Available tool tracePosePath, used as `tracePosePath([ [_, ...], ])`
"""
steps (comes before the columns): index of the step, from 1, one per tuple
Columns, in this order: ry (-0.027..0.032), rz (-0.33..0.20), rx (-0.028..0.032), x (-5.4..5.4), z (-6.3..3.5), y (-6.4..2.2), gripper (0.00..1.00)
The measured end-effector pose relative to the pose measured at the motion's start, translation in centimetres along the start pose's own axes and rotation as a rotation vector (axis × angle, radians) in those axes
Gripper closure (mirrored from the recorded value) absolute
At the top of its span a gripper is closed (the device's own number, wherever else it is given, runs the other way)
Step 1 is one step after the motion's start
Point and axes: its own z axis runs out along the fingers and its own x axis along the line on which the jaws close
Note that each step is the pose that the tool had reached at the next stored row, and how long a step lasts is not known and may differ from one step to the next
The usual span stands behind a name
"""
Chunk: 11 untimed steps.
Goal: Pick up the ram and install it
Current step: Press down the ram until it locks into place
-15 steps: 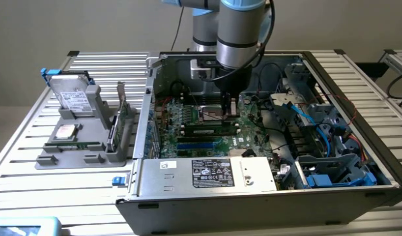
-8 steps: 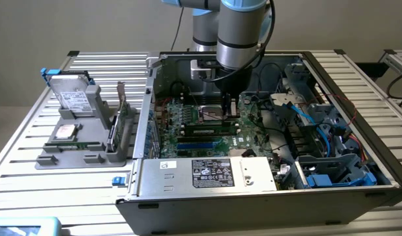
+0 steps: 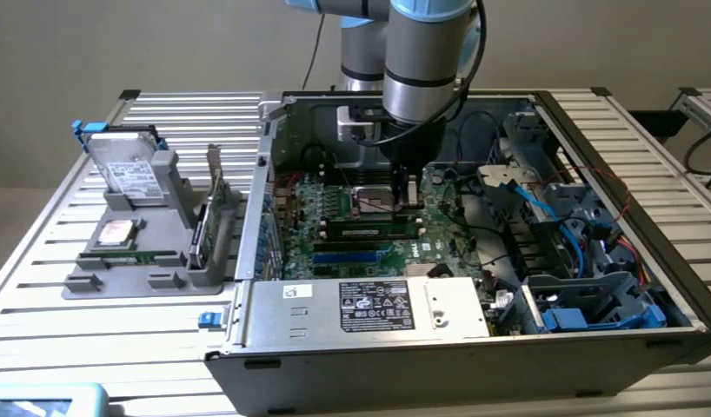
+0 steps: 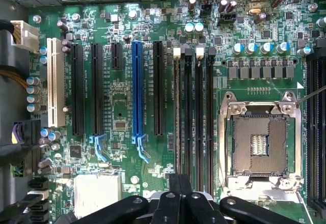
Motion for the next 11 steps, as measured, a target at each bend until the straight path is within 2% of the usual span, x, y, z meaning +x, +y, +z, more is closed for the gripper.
tracePosePath([
  [11,-0.0018,0.002,-0.0005,-0.11,0.19,0.00,0.89],
])
